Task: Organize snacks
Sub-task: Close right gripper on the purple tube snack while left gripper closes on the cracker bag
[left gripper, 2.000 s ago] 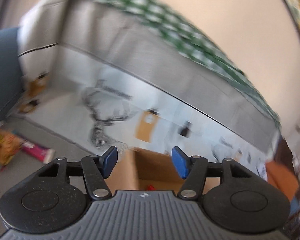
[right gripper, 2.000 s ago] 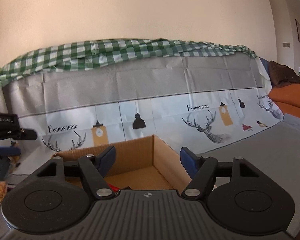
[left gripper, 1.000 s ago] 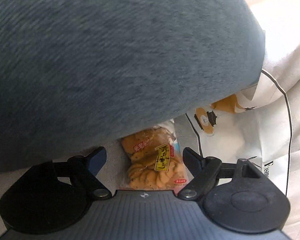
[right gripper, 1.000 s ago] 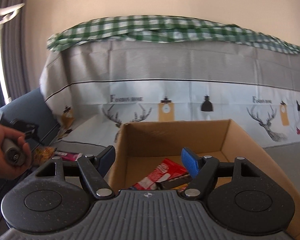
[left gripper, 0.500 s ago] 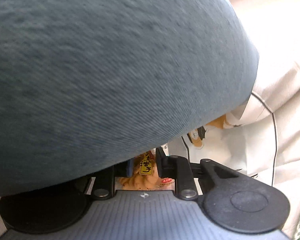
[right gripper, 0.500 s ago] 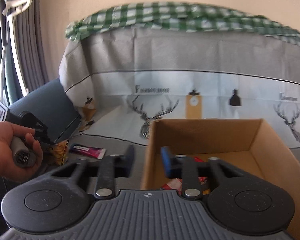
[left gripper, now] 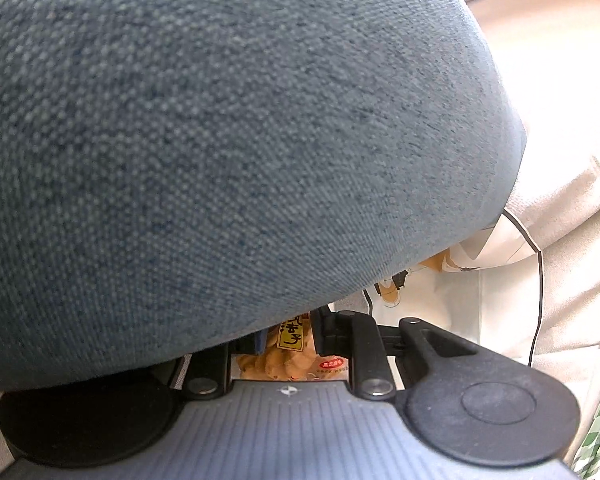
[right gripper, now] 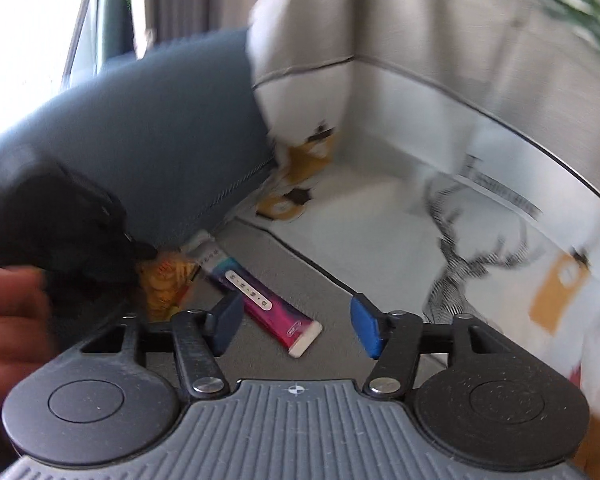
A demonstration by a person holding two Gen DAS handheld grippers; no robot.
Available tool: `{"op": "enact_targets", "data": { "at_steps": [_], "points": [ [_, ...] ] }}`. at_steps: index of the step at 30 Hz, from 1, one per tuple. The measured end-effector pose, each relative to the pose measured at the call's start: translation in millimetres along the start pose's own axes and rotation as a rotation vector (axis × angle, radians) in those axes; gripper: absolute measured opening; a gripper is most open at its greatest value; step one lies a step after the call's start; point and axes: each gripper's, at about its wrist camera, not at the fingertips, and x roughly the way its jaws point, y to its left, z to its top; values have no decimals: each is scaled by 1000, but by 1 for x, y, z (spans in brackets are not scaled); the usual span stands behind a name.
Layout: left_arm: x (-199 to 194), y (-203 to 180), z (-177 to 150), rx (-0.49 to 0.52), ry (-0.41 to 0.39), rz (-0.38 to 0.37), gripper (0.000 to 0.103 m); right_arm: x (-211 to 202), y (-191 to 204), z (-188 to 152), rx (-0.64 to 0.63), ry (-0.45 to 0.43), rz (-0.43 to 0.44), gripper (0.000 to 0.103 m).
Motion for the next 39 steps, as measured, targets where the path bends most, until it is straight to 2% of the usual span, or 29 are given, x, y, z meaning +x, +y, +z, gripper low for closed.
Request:
{"op": "enact_targets", "data": {
  "at_steps": [1,4,6,15,17,18,19,22,23,25,27,28,30,33,37,39],
  "points": [
    [0,1,1,-1,3,1,24,11,4,1,-32,10,-4,69],
    [3,-6,1,1,4,2,23,43,6,1,-73,27,-2,70],
    [2,-6,4,2,6,11,20,59,4,0,-70,41,48,71],
    [-1,-5,8,2,7,14,20,99,10,-6,-164,101,166,73],
    [-2,-7,8,1,8,14,20,101,15,-11,-189,107,177,69],
    [-2,-7,8,2,9,15,20,99,15,-11,-184,102,192,59],
    [-1,-7,8,2,9,15,20,98,15,-11,-172,103,217,41],
    [3,-8,5,2,11,16,20,90,20,-16,-184,96,236,26],
    [4,-8,5,3,13,17,20,87,21,-18,-182,98,238,25],
    [5,-8,5,2,15,17,20,79,23,-21,-142,121,229,24],
    [6,-8,6,4,19,20,22,63,25,-26,-112,135,152,24],
    [6,-9,6,4,19,21,24,54,22,-28,-54,146,107,24],
    [6,-9,5,9,21,32,32,34,14,-36,89,168,45,24],
    [6,-11,6,15,24,42,38,1,13,-56,189,163,-12,24],
    [8,-14,6,33,31,57,50,-37,15,-88,338,156,-44,24],
    [11,-16,5,46,35,65,60,-51,19,-104,405,149,-59,24]
  ]
}}
